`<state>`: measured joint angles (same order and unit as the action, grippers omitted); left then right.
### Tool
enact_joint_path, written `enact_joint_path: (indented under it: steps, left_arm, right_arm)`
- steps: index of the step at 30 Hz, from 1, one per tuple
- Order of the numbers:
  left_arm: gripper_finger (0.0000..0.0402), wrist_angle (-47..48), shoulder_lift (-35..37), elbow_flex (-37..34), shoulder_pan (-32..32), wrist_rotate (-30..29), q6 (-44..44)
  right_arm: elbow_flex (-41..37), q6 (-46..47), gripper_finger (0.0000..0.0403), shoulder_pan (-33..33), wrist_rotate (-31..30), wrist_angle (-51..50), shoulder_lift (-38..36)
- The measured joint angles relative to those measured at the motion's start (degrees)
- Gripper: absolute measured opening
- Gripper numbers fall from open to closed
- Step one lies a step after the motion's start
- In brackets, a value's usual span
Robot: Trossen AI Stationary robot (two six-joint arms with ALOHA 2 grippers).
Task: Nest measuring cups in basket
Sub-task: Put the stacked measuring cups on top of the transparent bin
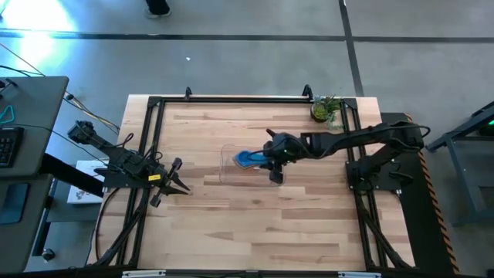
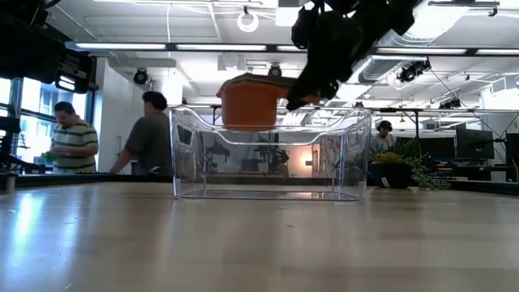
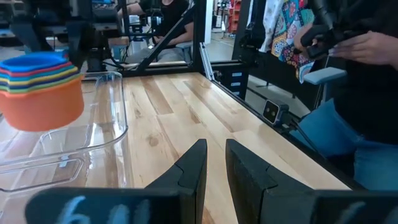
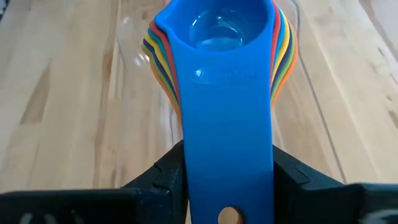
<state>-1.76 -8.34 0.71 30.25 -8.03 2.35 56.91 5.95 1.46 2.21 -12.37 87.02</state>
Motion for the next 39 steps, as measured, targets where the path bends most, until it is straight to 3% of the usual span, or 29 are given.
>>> enact_joint_path:
  steps: [16,39]
  left_arm:
    - [0.0051,0.0,0.0,0.0,0.0,0.0,0.0]
    - [0.0051,0.0,0.0,0.0,0.0,0.0,0.0]
  right_arm:
    - [-2.3,-1.9,0.0128,3.6,5.5,4.2,6.8]
    - [-0.3,1.6,0.0128,1.8,3.9,2.9,9.2]
